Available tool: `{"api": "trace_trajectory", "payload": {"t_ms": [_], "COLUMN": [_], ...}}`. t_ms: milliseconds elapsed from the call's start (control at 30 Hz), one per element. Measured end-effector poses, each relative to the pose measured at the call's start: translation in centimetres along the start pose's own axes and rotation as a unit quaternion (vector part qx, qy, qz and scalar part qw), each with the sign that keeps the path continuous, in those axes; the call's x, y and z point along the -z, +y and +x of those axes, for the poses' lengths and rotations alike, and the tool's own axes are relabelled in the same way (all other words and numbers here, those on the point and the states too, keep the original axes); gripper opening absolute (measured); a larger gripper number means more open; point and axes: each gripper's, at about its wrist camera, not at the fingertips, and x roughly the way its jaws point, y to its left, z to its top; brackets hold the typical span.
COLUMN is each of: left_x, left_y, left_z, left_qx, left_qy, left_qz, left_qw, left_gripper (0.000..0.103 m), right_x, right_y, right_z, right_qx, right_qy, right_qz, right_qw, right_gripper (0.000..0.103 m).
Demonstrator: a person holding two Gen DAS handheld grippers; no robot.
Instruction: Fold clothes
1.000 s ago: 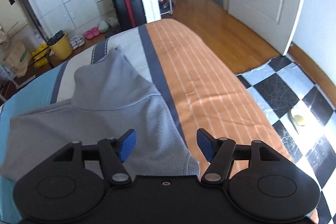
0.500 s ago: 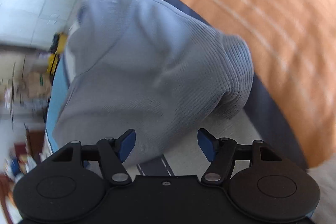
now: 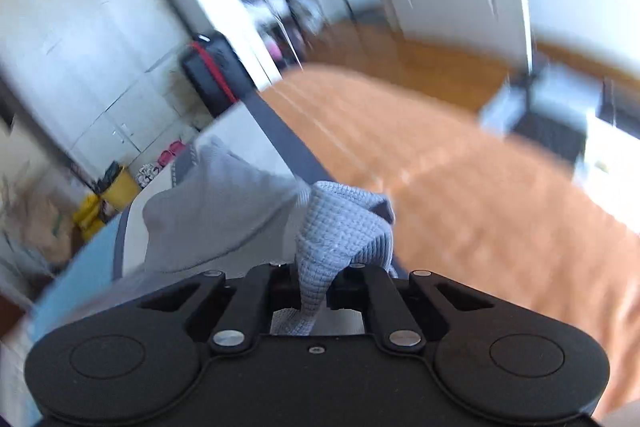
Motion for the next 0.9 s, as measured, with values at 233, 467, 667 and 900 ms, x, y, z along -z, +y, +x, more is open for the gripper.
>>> {"api": "trace_trajectory", "payload": {"t_ms": [233, 467, 667, 900], "left_x": [0.3, 0.4, -0.5, 0.1], "left_y": [0.4, 0.1, -0.9, -3.1], "left_z": [0.2, 0.3, -0.1, -2.0], "left_qx": [-0.001, 0.005, -0.002, 0.004], "left_qy": [0.016, 0.020, 0.007, -0.059], "left_qz": [0.000, 0.007, 0.053, 0.140], "left_qw": [0.9999, 0.9998, 0.9986, 0.9884], "left_gripper": [0.051, 0.054, 0.060, 0.060], "right_x": [-0.5, -4.6, -8.7, -9.9], "right_y": [-5.0, -6.3, 0.9, 7.3], "right_z": [2.0, 1.4, 6.0, 12.7], "right_qx": [0.122, 0.093, -0.077, -0.110], "right_qy": [0.087, 0.051, 0.103, 0.099], "right_qz": [0.053, 0.073, -0.078, -0.193], "right_qw": [0.987, 0.992, 0.989, 0.970], "right_gripper": [0.042, 0.053, 0.054, 0.054]}}
